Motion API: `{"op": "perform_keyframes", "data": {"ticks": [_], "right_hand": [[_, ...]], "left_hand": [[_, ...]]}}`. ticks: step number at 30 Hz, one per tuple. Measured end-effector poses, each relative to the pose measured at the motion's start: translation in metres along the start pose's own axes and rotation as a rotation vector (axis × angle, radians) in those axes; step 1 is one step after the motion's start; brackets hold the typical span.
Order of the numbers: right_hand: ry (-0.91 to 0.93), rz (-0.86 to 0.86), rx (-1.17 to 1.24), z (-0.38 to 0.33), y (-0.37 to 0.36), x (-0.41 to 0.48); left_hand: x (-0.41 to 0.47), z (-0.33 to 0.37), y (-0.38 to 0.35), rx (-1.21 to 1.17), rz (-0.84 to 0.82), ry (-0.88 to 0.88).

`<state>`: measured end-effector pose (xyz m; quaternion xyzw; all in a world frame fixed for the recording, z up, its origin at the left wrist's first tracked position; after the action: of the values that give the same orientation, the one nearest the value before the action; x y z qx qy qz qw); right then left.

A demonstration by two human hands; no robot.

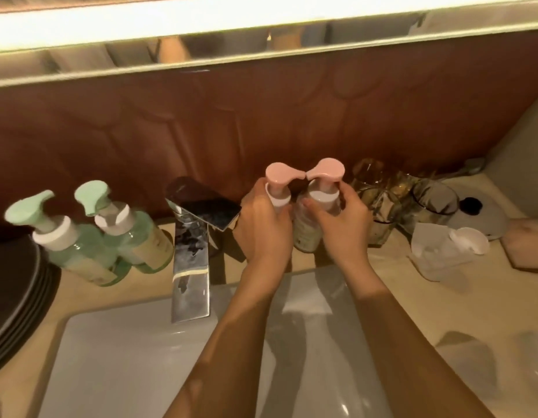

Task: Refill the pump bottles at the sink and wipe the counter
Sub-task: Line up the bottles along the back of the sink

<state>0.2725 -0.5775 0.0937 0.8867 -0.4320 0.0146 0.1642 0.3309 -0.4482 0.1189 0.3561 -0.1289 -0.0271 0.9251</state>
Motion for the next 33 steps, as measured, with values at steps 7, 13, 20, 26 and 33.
{"op": "perform_keyframes", "data": {"ticks": [7,13,20,26,33], "right_hand": [[0.029,-0.058,-0.014,0.010,-0.009,0.014],[-0.019,-0.181,-0.076,0.004,0.002,0.001],[-0.023,-0.288,-0.057,-0.014,0.034,-0.041],[-0.027,-0.302,-0.037,-0.020,0.077,-0.099],[-0.003,-0.216,-0.108,-0.009,0.135,-0.166]], "left_hand": [[0.010,-0.011,-0.021,-0.192,-0.063,-0.008],[-0.006,-0.007,-0.027,-0.215,-0.251,0.037],[-0.058,-0.015,-0.012,-0.245,-0.359,-0.011],[-0.127,-0.012,0.001,-0.135,-0.595,-0.007],[-0.199,-0.006,-0.009,0.101,-0.890,-0.115]]}}
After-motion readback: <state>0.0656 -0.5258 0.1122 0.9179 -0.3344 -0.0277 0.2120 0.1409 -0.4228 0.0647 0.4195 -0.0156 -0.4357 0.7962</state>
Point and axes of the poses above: each hand's wrist, its own x-axis towards the middle knuckle, its own y-axis out of the back of the hand, z = x × y, the point moved 5 cm from there along x, towards the middle knuckle, and after that the axes turned 3 degrees about x, right-handed, at the moved point
